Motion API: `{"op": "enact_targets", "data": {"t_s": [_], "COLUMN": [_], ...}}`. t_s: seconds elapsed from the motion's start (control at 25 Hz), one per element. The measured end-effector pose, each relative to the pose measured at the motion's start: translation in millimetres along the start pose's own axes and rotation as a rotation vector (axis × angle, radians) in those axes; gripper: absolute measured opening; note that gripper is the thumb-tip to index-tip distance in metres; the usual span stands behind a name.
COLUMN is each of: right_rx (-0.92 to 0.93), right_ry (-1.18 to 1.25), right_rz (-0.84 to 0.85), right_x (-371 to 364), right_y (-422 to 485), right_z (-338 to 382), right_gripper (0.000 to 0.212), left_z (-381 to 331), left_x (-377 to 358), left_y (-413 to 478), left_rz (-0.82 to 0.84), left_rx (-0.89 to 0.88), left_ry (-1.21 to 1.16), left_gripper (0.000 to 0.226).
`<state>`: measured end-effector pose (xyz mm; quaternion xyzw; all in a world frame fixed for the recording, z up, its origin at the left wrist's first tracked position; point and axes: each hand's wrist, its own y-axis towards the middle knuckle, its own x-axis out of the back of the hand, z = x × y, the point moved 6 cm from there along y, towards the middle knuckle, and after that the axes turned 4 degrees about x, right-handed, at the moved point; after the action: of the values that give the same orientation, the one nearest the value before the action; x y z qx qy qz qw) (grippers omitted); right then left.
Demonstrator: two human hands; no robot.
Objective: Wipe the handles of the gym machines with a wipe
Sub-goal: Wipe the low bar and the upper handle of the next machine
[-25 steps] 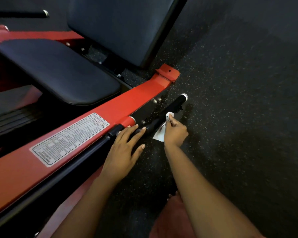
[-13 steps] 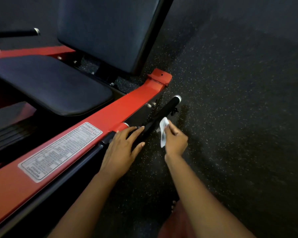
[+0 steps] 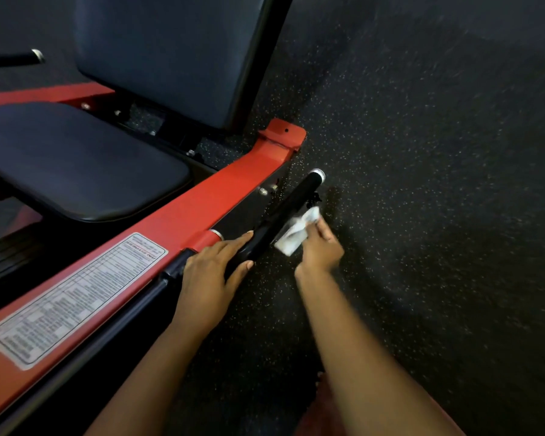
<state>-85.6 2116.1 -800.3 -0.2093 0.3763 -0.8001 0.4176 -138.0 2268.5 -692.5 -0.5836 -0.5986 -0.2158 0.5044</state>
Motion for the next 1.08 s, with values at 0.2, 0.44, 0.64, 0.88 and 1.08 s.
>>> {"op": "enact_targets", "data": {"t_s": [0.2,0.44,0.64,0.88,1.08], "right_rx": [-0.069,-0.088,-0.052,-0.077,0.074], "right_ry": [-0.006,0.094,0.065,-0.036,-0.109], "right_rz": [0.019,0.102,0.001,-0.030,-0.019], "right_x": [-30.2,-13.6,-23.8,-18.2,-0.5], "right_y": [34.0,-17.3,38.4,-6.6,-69.4], "right_z": [13.3,-20.2,4.1,-9.5,-20.0], "right_gripper": [0.031,0.025,0.026,0.023,0.022], "left_z": [-0.9,2.0,2.3,2.3,0.9], "left_x": [0.5,-1.1,-2.0,-1.6,-0.5], "left_y": [-1.0,-1.7,-0.6,-0.7,-0.5], "left_rz": [0.002,0.021,0.016,0.032,0.055], "left_rx": [-0.013,0.000,0.003,0.009,0.030], "left_ry": [0.015,0.021,0.025,0.031,-0.013], "left_gripper": [0.045,0.052,0.054,0.056,0.056]}}
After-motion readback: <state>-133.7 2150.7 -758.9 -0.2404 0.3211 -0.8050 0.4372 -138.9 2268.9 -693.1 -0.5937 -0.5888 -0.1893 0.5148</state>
